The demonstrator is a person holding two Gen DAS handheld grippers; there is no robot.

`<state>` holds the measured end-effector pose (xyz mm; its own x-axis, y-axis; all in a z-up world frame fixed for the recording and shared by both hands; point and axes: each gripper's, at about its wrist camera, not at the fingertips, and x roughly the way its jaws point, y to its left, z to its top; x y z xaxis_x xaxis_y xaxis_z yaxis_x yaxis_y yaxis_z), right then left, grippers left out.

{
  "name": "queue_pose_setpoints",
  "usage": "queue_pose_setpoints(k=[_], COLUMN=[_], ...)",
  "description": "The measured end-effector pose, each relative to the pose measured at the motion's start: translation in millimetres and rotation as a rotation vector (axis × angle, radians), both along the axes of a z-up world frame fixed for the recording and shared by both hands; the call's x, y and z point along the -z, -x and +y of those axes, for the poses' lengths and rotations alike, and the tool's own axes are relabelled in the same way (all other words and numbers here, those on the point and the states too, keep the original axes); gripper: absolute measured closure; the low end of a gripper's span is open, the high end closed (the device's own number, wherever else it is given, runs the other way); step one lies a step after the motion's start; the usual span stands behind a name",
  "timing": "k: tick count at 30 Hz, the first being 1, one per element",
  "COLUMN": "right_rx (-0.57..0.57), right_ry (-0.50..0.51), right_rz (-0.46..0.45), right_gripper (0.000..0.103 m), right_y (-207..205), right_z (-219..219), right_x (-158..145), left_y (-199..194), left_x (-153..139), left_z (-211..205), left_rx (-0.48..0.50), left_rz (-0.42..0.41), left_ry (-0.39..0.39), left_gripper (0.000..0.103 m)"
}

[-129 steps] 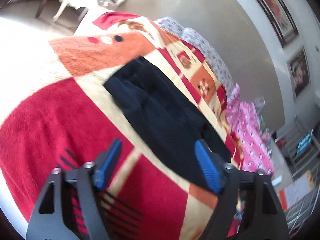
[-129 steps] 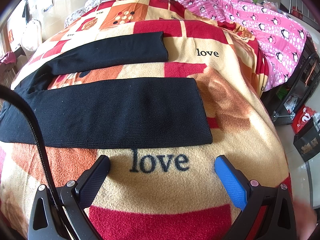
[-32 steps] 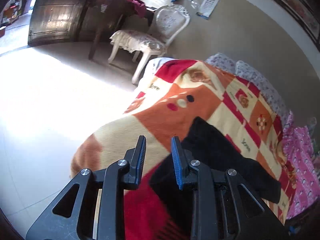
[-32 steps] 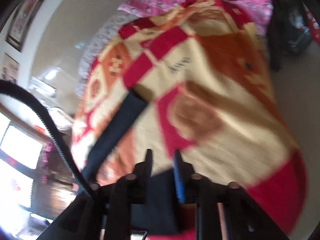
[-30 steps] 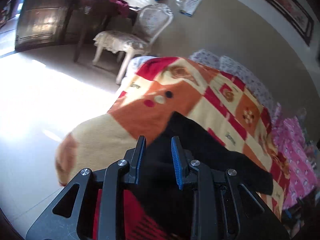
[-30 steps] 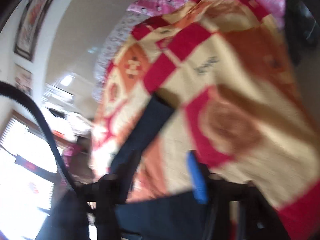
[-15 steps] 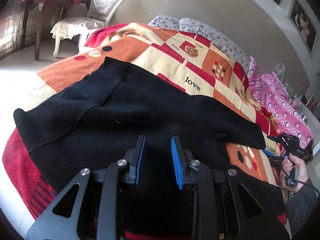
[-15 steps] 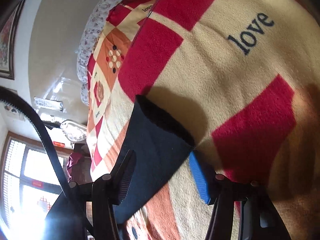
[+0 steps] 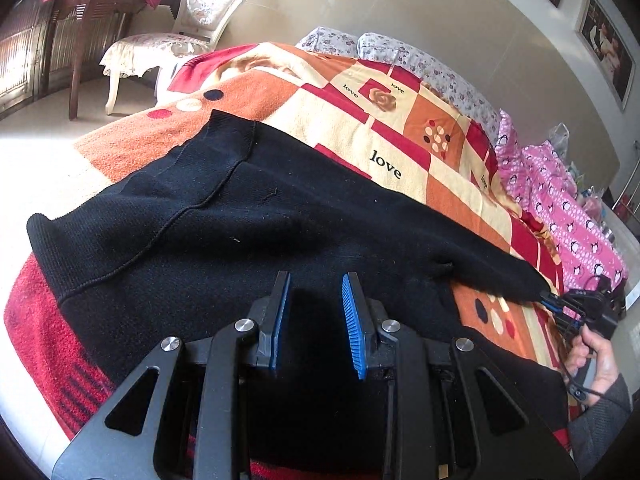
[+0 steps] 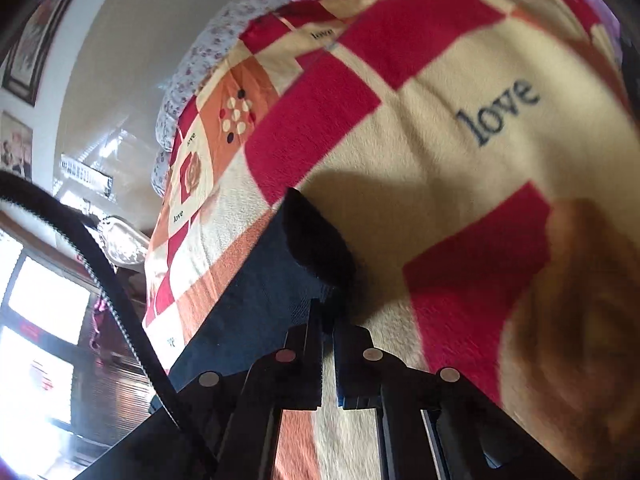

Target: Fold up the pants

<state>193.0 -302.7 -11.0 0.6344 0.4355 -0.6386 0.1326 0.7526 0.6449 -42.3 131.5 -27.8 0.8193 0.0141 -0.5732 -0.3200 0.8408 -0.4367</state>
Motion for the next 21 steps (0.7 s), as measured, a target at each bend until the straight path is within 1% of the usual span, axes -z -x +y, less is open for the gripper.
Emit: queue_pose_setpoints(k=[3, 6, 8, 11, 12, 13, 14, 15, 16, 17, 19, 20, 21], right_rx=[0.02, 0.038, 0.043, 0.045, 0.045, 0.011, 0.003, 0.046, 0.061, 0.076, 0.093, 0.076, 0.059], right_ry=[0.033, 0.032, 0.033, 0.026, 0.011, -0.024, -0.042, -0.047, -0.081, -0.076, 0.042, 0.109, 0.162], right_rz=[-0.002, 0.014, 0.022, 0.049, 0.064, 0.081, 0.103, 0.116, 0.095, 0.091, 0.055, 0.024, 0.0], right_gripper=[0.099, 0.099, 0.099, 0.099, 0.099, 0.099, 0.099, 0.1, 0.1, 0.1, 0.098, 0.092, 0.088], right_y=[26, 60, 75, 94, 96, 94, 93, 96, 100, 102, 107, 107, 107], right_z=[-7, -19, -26, -41, -48, -51, -54, -65, -73, -78, -80, -76, -73], right_x=[-14, -22, -22, -14, -8, 0, 7, 14, 17, 16, 5, -1, -4], left_y=[2, 4, 4, 5, 5, 5, 6, 6, 7, 8, 4, 0, -6], left_x=[1, 1, 1, 0, -1, -3, -5, -8, -12, -17, -30, -37, -46], left_z=[3, 4, 4, 3, 3, 3, 4, 7, 11, 17, 32, 39, 49], left_rx=[-0.01, -0.011, -0.009, -0.005, -0.002, 0.002, 0.009, 0.016, 0.015, 0.008, 0.009, 0.013, 0.022], left_rz=[-0.006, -0.008, -0.008, -0.01, -0.009, -0.009, -0.012, -0.016, -0.013, -0.012, -0.024, -0.026, -0.03], left_ry=[0.011, 0.017, 0.018, 0.015, 0.016, 0.017, 0.019, 0.027, 0.03, 0.032, 0.042, 0.039, 0.028], left_gripper=[0.079, 0.079, 0.079, 0.079, 0.079, 0.079, 0.079, 0.079, 0.079, 0.079, 0.079, 0.071, 0.055])
